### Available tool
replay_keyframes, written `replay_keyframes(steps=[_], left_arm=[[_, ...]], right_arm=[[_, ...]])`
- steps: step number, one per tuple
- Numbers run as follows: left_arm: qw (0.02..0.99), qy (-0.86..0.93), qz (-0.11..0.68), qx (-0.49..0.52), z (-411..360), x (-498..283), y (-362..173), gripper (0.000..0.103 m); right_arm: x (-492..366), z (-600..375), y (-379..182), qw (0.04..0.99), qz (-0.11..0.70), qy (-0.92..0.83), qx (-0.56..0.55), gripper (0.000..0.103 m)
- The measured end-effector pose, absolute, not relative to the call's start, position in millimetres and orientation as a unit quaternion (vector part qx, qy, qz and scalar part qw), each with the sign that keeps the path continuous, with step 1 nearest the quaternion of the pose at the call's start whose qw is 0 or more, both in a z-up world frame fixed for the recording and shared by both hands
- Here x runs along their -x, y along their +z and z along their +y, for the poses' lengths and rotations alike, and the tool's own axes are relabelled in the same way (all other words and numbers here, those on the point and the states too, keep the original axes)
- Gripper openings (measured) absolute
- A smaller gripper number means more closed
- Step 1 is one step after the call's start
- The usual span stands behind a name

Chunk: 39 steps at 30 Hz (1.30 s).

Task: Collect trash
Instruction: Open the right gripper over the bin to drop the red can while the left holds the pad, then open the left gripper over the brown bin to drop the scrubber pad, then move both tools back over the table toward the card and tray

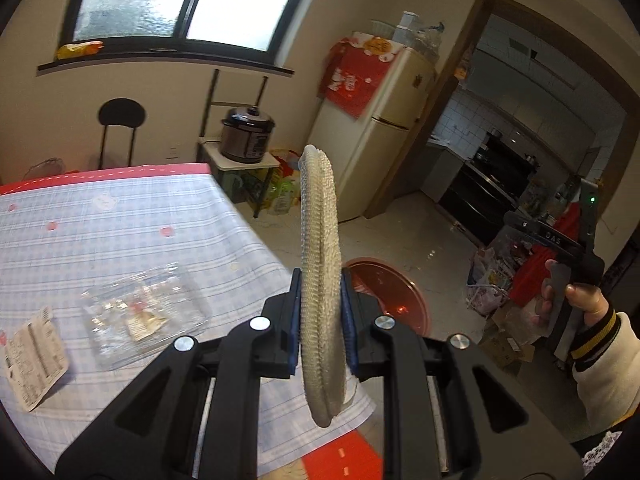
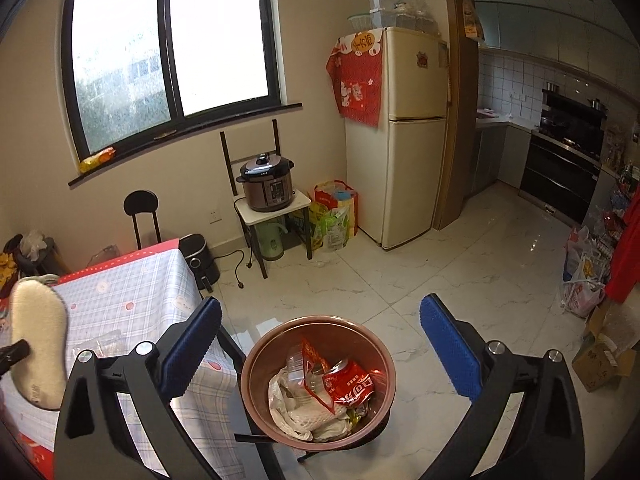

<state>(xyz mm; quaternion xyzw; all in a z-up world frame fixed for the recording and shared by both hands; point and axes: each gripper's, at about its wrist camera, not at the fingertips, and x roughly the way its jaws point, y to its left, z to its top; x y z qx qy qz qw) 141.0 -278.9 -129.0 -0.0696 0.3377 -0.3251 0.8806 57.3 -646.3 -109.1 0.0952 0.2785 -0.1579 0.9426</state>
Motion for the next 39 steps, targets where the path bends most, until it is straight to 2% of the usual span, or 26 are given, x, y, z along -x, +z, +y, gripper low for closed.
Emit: replay_keyframes(steps=[16, 17, 18, 20, 22, 24, 27, 39], left_arm=[[0.798, -0.479, 0.360, 0.065, -469.7, -200.0, -142.7, 0.021], [0.794, -0.489, 0.357, 0.060, -482.7, -202.4, -141.6, 0.025], [0.797, -0.489, 0.351, 0.049, -494.4, -203.5, -139.6, 0.048], [0.814, -0.476, 0.331, 0.036, -506.6, -202.1, -133.7, 0.079], [0.820, -0.474, 0.319, 0.033, -508.2, -200.9, -127.8, 0.081], [0.826, -0.468, 0.314, 0.028, -501.6, -198.4, -125.0, 0.090], [0.844, -0.443, 0.303, 0.020, -481.7, -195.7, -120.9, 0.097], [0.912, -0.276, 0.304, 0.013, -328.6, -192.4, -101.1, 0.097]], right_arm=[[-12.2, -689.7, -101.2, 0.934, 0.272, -0.204, -0.112, 0.098], [-10.9, -692.5, -102.2, 0.933, 0.273, -0.207, -0.114, 0.098], [-9.7, -695.0, -103.6, 0.932, 0.274, -0.209, -0.115, 0.098], [-7.6, -698.1, -105.2, 0.931, 0.274, -0.211, -0.120, 0.098], [-6.5, -700.0, -105.9, 0.931, 0.272, -0.210, -0.123, 0.098], [-5.2, -699.7, -106.9, 0.931, 0.270, -0.208, -0.128, 0.098], [-6.7, -698.9, -109.4, 0.932, 0.269, -0.200, -0.138, 0.098], [-53.0, -656.2, -113.3, 0.940, 0.283, -0.133, -0.138, 0.098]])
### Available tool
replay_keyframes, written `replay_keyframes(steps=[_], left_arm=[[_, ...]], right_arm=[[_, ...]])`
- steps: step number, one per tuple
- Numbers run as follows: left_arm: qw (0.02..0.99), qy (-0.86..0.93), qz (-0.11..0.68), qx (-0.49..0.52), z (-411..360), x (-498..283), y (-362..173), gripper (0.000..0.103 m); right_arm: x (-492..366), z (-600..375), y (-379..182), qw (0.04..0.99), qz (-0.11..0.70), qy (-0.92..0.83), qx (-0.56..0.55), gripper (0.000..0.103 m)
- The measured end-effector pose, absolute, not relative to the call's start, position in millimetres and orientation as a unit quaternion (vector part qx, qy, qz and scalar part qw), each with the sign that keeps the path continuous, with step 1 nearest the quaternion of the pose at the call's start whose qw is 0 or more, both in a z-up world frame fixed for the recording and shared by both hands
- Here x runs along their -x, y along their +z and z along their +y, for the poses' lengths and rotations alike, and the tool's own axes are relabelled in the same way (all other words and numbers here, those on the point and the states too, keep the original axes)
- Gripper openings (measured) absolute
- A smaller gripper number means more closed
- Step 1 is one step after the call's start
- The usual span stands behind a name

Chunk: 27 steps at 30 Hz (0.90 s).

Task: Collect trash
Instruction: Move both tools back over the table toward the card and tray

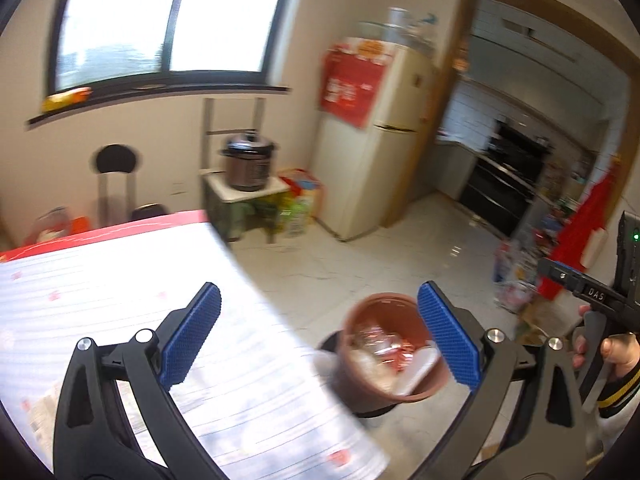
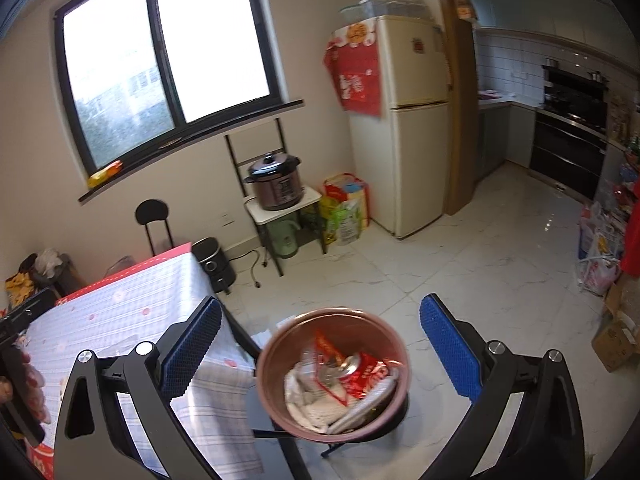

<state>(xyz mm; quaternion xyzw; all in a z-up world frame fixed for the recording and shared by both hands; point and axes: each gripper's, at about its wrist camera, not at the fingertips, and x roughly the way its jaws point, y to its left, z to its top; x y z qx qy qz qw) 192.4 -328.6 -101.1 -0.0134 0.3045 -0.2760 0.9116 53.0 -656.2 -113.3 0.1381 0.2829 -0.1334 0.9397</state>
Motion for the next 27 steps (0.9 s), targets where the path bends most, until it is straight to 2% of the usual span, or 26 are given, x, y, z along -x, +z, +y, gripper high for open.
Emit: replay_keyframes(steps=[9, 17, 22, 27], left_arm=[[0.942, -0.118, 0.307, 0.062, -156.2, -171.5, -95.7, 0.097], [0.935, -0.025, 0.335, 0.111, -5.4, -149.0, -124.9, 0.097], [0.926, -0.006, 0.356, 0.126, 57.6, -140.7, -155.4, 0.097], [0.918, -0.024, 0.385, 0.087, 74.8, -139.9, -192.1, 0.097]], right_arm=[[-100.1, -579.4, -120.9, 0.939, 0.309, -0.070, -0.134, 0.098], [-132.2, -471.3, -121.9, 0.934, 0.336, -0.007, -0.116, 0.098], [-146.4, -407.3, -126.4, 0.929, 0.356, 0.010, -0.104, 0.098], [-157.5, -350.2, -135.1, 0.921, 0.378, 0.021, -0.090, 0.098]])
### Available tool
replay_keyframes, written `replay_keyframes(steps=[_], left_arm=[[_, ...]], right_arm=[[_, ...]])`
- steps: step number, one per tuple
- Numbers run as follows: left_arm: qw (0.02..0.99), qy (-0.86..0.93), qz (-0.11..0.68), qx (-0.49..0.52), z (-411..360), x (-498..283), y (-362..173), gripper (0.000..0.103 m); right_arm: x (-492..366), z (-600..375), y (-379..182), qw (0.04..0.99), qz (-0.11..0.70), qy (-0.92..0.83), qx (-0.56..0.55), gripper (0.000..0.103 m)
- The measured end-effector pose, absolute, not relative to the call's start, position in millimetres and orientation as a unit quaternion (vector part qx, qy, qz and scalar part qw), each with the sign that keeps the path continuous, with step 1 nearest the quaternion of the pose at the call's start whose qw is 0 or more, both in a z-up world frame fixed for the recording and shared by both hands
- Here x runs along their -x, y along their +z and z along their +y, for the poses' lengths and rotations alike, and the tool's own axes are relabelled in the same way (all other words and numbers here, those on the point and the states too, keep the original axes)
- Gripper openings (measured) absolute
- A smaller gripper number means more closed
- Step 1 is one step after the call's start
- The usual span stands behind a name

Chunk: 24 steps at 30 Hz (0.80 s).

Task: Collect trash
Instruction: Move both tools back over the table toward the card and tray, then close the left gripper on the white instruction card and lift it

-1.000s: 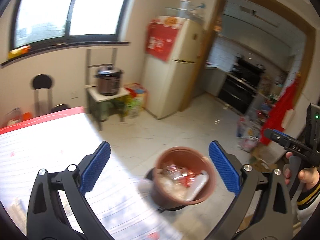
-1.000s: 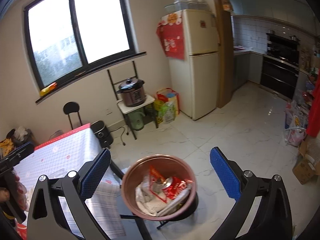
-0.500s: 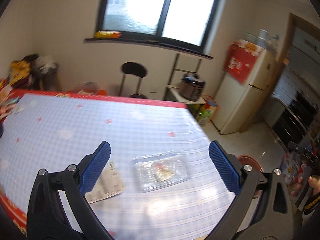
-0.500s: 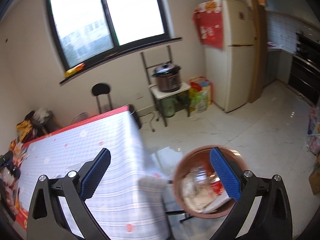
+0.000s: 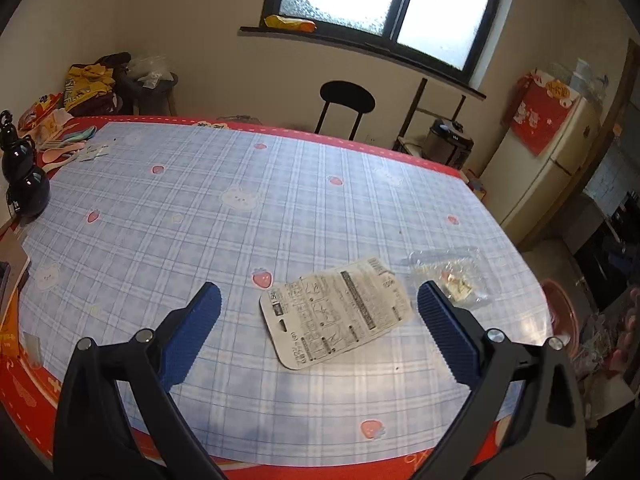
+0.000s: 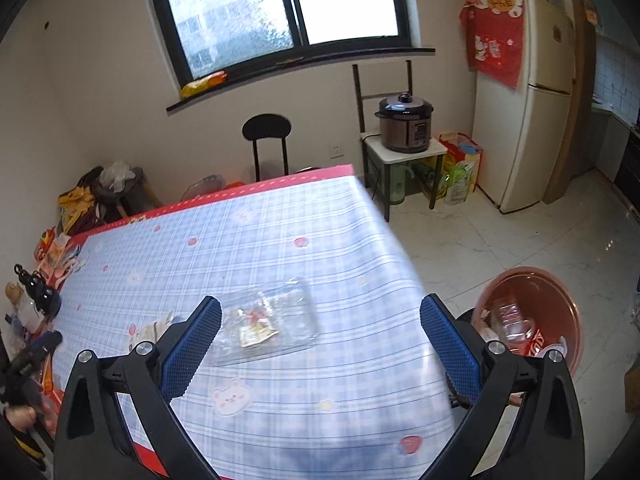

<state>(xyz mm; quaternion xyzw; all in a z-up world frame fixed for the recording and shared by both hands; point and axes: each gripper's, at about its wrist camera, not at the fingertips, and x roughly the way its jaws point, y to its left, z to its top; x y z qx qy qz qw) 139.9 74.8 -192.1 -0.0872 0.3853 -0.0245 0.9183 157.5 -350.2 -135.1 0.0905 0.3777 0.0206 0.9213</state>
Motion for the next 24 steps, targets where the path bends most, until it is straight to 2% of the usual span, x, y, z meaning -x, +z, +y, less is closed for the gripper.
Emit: replay_keyframes(steps=[9, 17, 24], left_arm=[[0.899, -0.117, 0.421, -0.042, 15.6, -162.2, -269.2, 0.097], [0.887, -0.138, 0.415, -0.147, -26.5, -180.5, -319.6, 0.097], [0.882, -0.114, 0.418, -0.186, -37.1, -201.7, -340.4, 0.096]], right_arm=[[-163.7, -282.0, -153.5, 0.910, 0.406, 0.007, -0.082, 0.098], [-148.7, -287.1, -171.5, 0.899, 0.429, -0.041, -0.082, 0.098], [-144.8, -302.0, -179.1, 0.893, 0.434, -0.073, -0.091, 0.098]])
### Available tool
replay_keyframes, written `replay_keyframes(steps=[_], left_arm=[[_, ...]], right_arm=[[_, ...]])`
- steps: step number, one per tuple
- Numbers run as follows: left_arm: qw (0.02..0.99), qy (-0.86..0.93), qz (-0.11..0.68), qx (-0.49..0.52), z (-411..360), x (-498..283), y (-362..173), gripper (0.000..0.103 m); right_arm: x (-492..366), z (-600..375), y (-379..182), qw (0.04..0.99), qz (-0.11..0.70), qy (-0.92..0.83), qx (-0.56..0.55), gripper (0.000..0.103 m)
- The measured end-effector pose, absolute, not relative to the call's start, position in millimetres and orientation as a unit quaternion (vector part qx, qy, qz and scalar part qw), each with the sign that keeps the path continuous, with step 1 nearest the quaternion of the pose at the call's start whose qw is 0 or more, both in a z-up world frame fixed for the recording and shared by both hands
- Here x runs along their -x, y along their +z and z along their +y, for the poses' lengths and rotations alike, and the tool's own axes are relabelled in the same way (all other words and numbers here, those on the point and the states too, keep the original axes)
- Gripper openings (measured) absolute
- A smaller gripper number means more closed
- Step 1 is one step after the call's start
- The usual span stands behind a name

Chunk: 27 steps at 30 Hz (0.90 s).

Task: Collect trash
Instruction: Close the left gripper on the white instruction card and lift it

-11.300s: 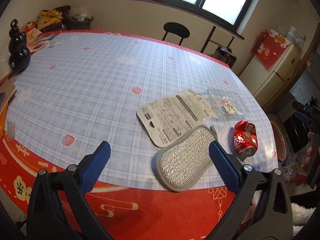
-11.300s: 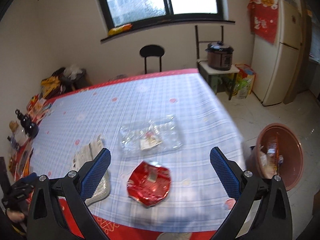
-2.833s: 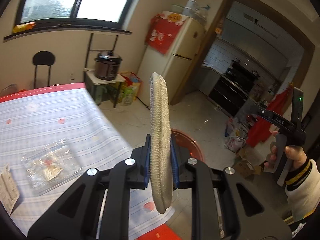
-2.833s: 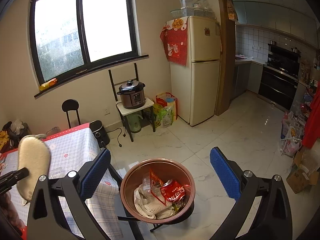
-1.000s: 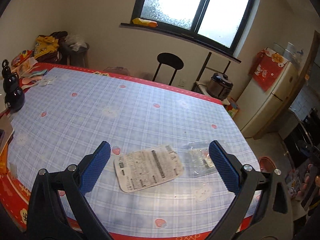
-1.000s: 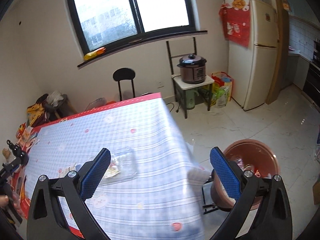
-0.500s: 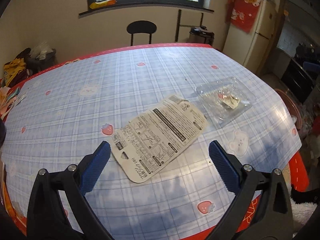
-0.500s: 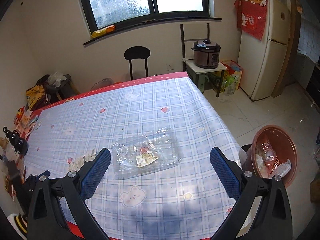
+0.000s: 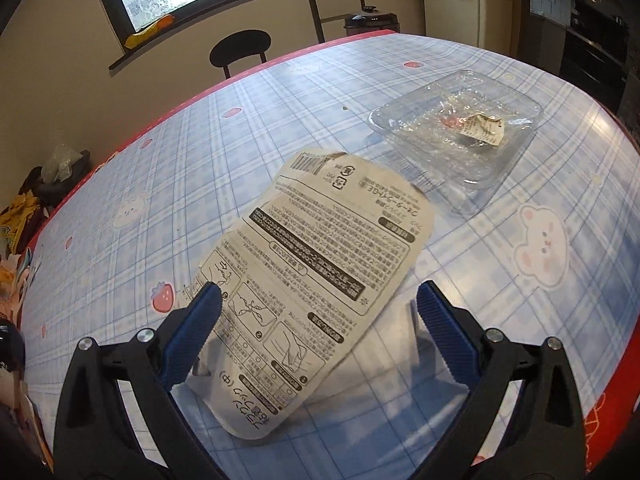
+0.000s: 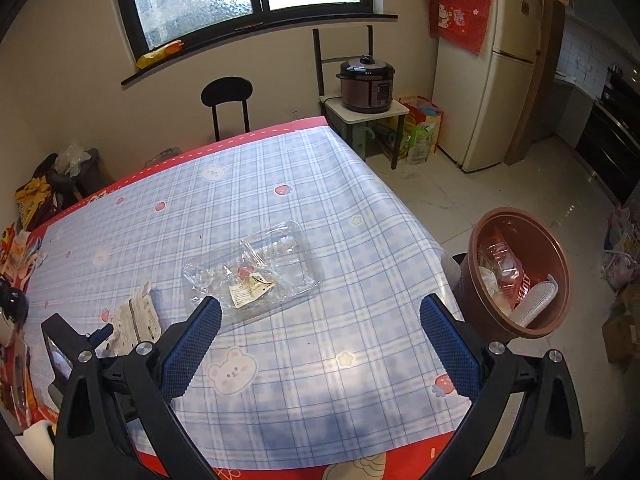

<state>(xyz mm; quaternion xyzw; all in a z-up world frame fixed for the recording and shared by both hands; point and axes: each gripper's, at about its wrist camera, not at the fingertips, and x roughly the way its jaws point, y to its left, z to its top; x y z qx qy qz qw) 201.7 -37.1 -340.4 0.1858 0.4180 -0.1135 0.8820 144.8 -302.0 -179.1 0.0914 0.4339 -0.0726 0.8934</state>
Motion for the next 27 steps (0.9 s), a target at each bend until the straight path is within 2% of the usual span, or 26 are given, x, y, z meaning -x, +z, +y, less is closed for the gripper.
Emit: replay_keyframes(steps=[4, 6, 11, 12, 13, 15, 17, 21, 27], left_arm=[[0.886, -0.100, 0.414, -0.183, -34.3, -212.8, -342.5, 0.096], [0.884, -0.099, 0.417, -0.188, -34.8, -215.8, -345.0, 0.091], [0.886, -0.114, 0.412, -0.183, -31.5, -217.9, -341.5, 0.061], [0.890, -0.116, 0.406, -0.174, -28.0, -217.1, -336.8, 0.052], [0.894, -0.118, 0.400, -0.164, -24.9, -215.7, -331.5, 0.049], [0.903, -0.121, 0.389, -0.139, -15.2, -213.9, -315.2, 0.032], [0.912, -0.125, 0.377, -0.102, -1.8, -212.1, -295.9, 0.022], [0.923, -0.120, 0.365, -0.025, 31.5, -213.4, -266.2, 0.016], [0.924, -0.086, 0.360, 0.093, 92.5, -207.5, -243.1, 0.015]], right_arm=[[-146.0, -303.0, -185.9, 0.890, 0.442, -0.072, -0.092, 0.098], [-147.1, -302.8, -190.0, 0.887, 0.446, -0.071, -0.098, 0.098], [-155.3, -300.6, -196.1, 0.882, 0.455, -0.062, -0.102, 0.098], [-157.7, -299.2, -197.4, 0.882, 0.457, -0.060, -0.101, 0.098], [-159.8, -298.2, -198.5, 0.881, 0.458, -0.057, -0.101, 0.098], [-166.2, -295.8, -201.2, 0.880, 0.462, -0.050, -0.101, 0.098], [-171.6, -293.6, -205.4, 0.879, 0.464, -0.041, -0.103, 0.098], [-186.9, -285.4, -221.0, 0.876, 0.472, -0.027, -0.097, 0.098], [-219.6, -285.4, -258.0, 0.865, 0.490, -0.006, -0.107, 0.098]])
